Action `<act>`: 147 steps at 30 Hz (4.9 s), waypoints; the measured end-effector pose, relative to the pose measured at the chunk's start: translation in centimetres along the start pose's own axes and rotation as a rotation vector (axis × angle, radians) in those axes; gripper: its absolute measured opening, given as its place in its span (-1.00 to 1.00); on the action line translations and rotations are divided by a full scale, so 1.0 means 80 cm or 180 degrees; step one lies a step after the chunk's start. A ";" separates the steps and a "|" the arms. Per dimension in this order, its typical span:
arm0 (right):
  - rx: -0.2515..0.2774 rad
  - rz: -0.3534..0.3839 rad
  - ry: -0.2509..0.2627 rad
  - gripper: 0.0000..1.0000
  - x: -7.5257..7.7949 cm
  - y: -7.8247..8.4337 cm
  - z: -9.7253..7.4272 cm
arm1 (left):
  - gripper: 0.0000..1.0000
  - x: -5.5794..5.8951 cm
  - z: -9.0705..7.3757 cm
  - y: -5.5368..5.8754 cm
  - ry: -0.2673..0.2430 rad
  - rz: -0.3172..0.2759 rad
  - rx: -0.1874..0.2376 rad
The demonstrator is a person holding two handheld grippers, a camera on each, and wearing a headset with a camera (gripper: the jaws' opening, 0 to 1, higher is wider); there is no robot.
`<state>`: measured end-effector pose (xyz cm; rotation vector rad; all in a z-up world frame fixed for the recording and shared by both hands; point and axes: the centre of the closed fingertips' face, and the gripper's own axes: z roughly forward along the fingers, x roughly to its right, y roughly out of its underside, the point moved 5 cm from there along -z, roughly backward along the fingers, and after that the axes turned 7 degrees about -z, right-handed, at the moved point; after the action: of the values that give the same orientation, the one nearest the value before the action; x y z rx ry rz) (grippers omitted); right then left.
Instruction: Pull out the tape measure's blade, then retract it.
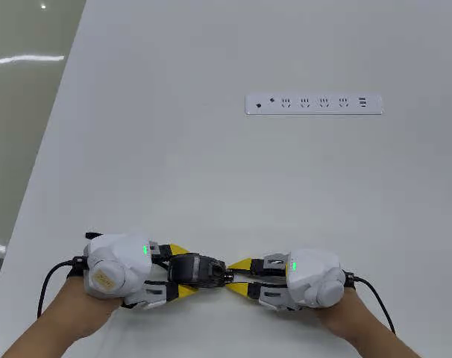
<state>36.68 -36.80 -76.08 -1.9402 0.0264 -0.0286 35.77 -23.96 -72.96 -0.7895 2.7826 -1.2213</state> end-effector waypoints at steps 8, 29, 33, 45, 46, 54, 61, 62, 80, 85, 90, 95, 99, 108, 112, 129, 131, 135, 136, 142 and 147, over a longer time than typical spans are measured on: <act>-0.0003 -0.0005 -0.0012 -0.78 0.000 0.001 -0.002 | -0.37 0.000 0.000 0.000 0.0001 0.0033 -0.0015; -0.0008 0.0081 0.0041 -0.79 0.001 0.014 -0.038 | -0.37 0.000 0.002 0.000 -0.0001 0.0006 -0.0019; -0.0006 0.0090 0.0042 -0.79 0.002 0.015 -0.044 | -0.37 0.000 0.002 0.000 -0.0009 -0.0006 -0.0016; -0.0019 0.0121 0.0084 -0.79 0.003 0.019 -0.057 | -0.37 0.001 0.003 -0.001 -0.0034 -0.0019 -0.0015; -0.0020 0.0122 0.0090 -0.79 0.003 0.020 -0.057 | -0.37 0.001 0.003 -0.001 -0.0035 -0.0022 -0.0013; -0.0023 0.0156 0.0127 -0.79 0.003 0.024 -0.065 | -0.37 0.001 0.003 -0.001 -0.0027 -0.0022 -0.0013; -0.0028 0.0184 0.0157 -0.79 0.003 0.029 -0.077 | -0.37 0.001 0.003 -0.001 -0.0032 -0.0020 -0.0023; -0.0030 0.0203 0.0168 -0.79 0.003 0.030 -0.079 | -0.37 0.001 0.003 -0.001 -0.0031 -0.0020 -0.0023; -0.0020 0.0268 0.0273 -0.79 0.000 0.037 -0.112 | -0.37 0.001 0.004 -0.003 -0.0036 -0.0030 -0.0027; -0.0015 0.0296 0.0308 -0.79 0.001 0.041 -0.121 | -0.37 0.001 0.004 -0.003 -0.0036 -0.0037 -0.0026; -0.0020 0.0307 0.0333 -0.79 0.001 0.044 -0.126 | -0.37 0.001 0.004 -0.002 -0.0037 -0.0036 -0.0027; -0.0025 0.0330 0.0372 -0.79 0.003 0.049 -0.134 | -0.37 0.001 0.005 -0.002 -0.0037 -0.0043 -0.0025; -0.0030 0.0332 0.0396 -0.79 0.002 0.053 -0.140 | -0.37 0.002 0.004 -0.002 -0.0038 -0.0038 -0.0028; -0.0026 0.0391 0.0458 -0.79 0.003 0.057 -0.156 | -0.37 0.002 0.004 -0.003 -0.0042 -0.0046 -0.0029; -0.0027 0.0408 0.0464 -0.80 0.003 0.058 -0.159 | -0.37 0.002 0.004 -0.003 -0.0040 -0.0045 -0.0029; -0.0028 0.0463 0.0510 -0.79 0.005 0.064 -0.177 | -0.37 0.001 0.004 -0.002 -0.0051 -0.0044 -0.0038; -0.0028 0.0478 0.0512 -0.79 0.005 0.064 -0.179 | -0.37 0.001 0.004 -0.002 -0.0051 -0.0045 -0.0037; -0.0032 0.0481 0.0502 -0.80 0.004 0.065 -0.183 | -0.37 0.001 0.004 -0.002 -0.0053 -0.0034 -0.0037; -0.0031 0.0484 0.0500 -0.80 0.004 0.065 -0.184 | -0.37 0.001 0.003 -0.002 -0.0052 -0.0035 -0.0036; -0.0027 0.0488 0.0486 -0.80 0.005 0.068 -0.189 | -0.37 0.001 0.003 -0.002 -0.0045 -0.0038 -0.0033; -0.0016 0.0501 0.0496 -0.80 0.005 0.069 -0.194 | -0.37 0.001 0.003 -0.002 -0.0048 -0.0040 -0.0035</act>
<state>36.54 -53.28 -75.65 -1.9319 0.2826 -0.0752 35.82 -24.26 -73.03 -0.8147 2.7793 -1.1977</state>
